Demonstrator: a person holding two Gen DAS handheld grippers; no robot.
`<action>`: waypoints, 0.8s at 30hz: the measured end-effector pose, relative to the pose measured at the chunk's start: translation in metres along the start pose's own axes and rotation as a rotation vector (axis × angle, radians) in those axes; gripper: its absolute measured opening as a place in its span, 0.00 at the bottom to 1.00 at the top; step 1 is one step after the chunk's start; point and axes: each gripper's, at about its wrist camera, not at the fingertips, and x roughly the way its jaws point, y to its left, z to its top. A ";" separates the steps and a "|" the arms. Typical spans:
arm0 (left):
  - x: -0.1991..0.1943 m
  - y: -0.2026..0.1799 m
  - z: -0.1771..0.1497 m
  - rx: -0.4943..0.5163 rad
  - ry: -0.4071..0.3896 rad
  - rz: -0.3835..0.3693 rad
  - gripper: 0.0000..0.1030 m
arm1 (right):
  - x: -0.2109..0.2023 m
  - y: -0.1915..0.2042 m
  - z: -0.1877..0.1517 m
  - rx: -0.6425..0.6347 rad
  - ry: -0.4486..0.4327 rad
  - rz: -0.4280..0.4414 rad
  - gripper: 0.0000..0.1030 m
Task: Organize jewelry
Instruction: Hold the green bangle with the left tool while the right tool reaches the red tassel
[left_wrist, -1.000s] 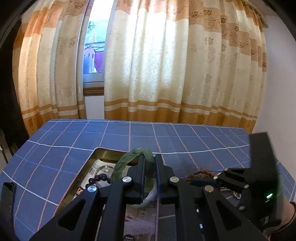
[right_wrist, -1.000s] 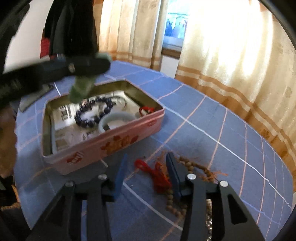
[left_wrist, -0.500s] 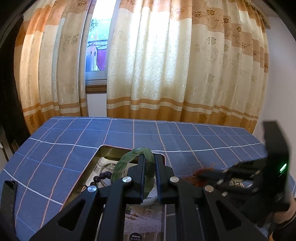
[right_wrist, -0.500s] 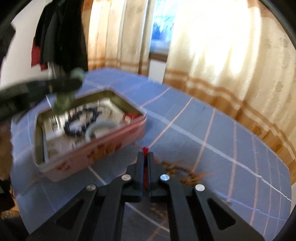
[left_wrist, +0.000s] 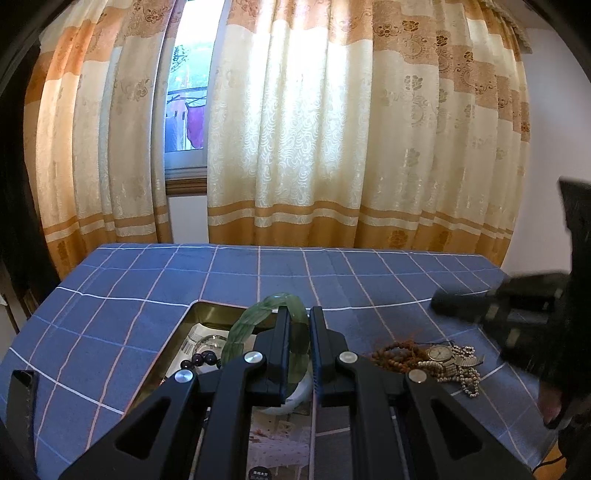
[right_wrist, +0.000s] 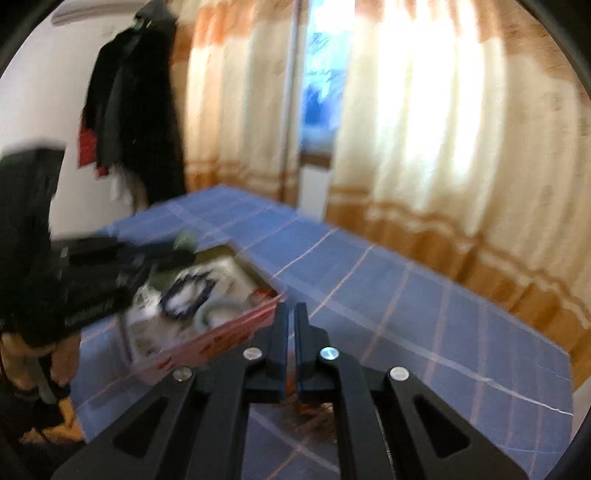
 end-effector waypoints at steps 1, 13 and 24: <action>0.001 0.001 -0.001 -0.002 0.003 0.003 0.09 | 0.013 0.007 -0.005 -0.024 0.039 0.005 0.21; 0.008 0.014 -0.011 -0.033 0.029 0.014 0.09 | 0.090 0.028 -0.048 -0.101 0.263 0.022 0.27; 0.001 0.017 -0.007 -0.033 0.019 0.020 0.09 | 0.028 0.005 -0.022 -0.030 0.066 -0.063 0.03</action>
